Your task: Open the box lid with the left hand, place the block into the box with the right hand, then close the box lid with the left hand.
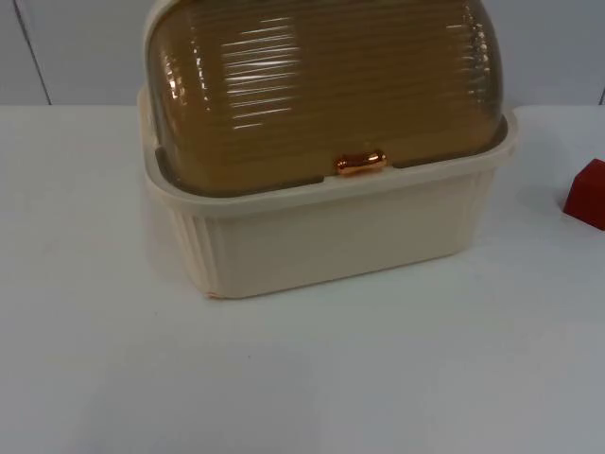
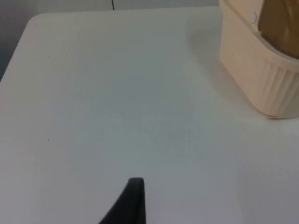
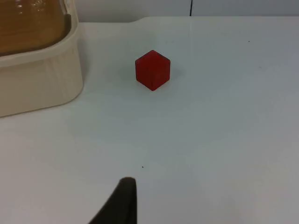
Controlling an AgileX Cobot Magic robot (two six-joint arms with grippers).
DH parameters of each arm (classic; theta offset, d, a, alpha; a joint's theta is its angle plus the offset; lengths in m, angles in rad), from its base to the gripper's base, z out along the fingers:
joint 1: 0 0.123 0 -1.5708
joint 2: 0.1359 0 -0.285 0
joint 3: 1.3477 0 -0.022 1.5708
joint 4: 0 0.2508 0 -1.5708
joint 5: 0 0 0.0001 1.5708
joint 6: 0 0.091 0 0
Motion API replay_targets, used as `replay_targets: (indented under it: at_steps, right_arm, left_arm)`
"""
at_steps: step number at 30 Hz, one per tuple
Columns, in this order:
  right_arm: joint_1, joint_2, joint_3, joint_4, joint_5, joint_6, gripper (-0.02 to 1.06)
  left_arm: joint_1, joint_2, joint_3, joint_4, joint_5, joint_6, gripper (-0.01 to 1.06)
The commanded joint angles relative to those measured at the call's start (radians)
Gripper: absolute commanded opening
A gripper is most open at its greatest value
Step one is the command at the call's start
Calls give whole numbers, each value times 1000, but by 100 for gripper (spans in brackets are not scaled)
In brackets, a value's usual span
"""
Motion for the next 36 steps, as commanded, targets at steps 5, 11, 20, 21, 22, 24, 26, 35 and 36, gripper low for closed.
replay_targets:
  at_steps: [5,11,20,21,22,24,26,35,36]
  right_arm:
    - [-6,-3,7,-4,-1,49,104]
    - [-6,11,-14,-6,3,61,104]
    - [-6,224,-191,-17,-70,88,104]
    - [-6,258,-215,-32,-90,88,104]
    - [-6,285,-236,-49,-114,88,104]
    - [-6,352,-269,-100,-161,111,104]
    - [-6,380,-283,-132,-190,125,104]
    - [-6,664,-338,-238,-403,203,104]
    - [-6,697,-350,-238,-412,203,104]
  left_arm:
    - [-4,-2,2,2,-13,-4,105]
    - [-2,-2,-18,2,-26,-7,105]
    - [-2,199,-132,70,-224,-44,105]
    - [-2,230,-140,70,-267,-48,105]
    - [-2,264,-149,70,-306,-58,105]
    - [-2,335,-155,56,-374,-66,105]
    - [-2,347,-157,52,-392,-66,105]
    - [-2,651,-269,53,-511,-66,105]
    - [-2,682,-298,53,-513,-66,105]
